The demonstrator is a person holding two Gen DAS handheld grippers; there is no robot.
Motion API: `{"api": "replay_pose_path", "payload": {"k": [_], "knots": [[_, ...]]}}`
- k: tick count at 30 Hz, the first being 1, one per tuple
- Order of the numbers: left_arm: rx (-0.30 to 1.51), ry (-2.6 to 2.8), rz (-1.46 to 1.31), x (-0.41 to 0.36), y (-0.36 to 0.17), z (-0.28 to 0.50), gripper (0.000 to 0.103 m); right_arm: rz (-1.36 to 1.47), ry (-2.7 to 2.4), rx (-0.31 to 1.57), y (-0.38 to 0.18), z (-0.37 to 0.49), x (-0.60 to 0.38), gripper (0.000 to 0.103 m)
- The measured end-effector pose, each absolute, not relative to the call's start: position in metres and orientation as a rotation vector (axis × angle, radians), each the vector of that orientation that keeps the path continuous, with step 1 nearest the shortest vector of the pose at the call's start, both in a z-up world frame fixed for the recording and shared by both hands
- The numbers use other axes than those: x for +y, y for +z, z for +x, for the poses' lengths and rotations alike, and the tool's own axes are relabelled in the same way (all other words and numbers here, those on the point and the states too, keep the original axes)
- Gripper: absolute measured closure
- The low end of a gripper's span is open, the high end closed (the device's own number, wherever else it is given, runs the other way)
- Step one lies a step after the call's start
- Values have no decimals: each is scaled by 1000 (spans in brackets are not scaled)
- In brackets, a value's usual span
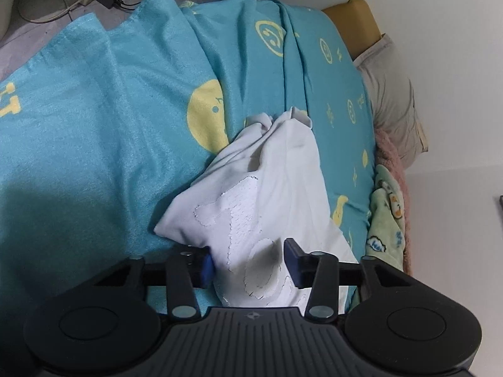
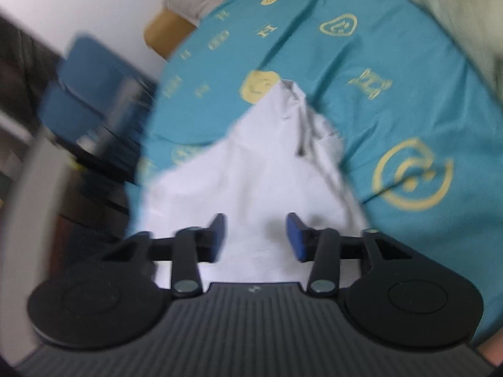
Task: Fold clothes
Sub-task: 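Grasp the folded shirt end with the left gripper while the right gripper grasps it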
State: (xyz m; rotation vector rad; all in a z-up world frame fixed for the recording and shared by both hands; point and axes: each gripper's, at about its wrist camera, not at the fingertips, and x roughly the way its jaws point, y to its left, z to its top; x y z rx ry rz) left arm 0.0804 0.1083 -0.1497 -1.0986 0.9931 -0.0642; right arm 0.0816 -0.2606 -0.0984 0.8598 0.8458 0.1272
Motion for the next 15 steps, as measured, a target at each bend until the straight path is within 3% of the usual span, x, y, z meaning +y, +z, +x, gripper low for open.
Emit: {"api": "replay_pose_path", "payload": {"k": [2,5,9,10,13,15], "knots": [[979,-61,-1117,110,-150,80,72,957,202,853,-99,76,-255,11],[952,-66,-1130,111,-148,79,81,1102,325,915,-110,72,-238,12],[937,-81,-1137,110,-146,77,82,1290,338,1025,-144,76,-216,11],[944,-81,-1138,110,-147,78,79,1331,331,1043,-152,77,-213,11],[984,-96,-1165,106,-157,83,57,1397,307,1071,-167,79,-205,11],[989,-102,-1162,103,-160,89,55,1422,285,1069,-172,80,-203,11]]}}
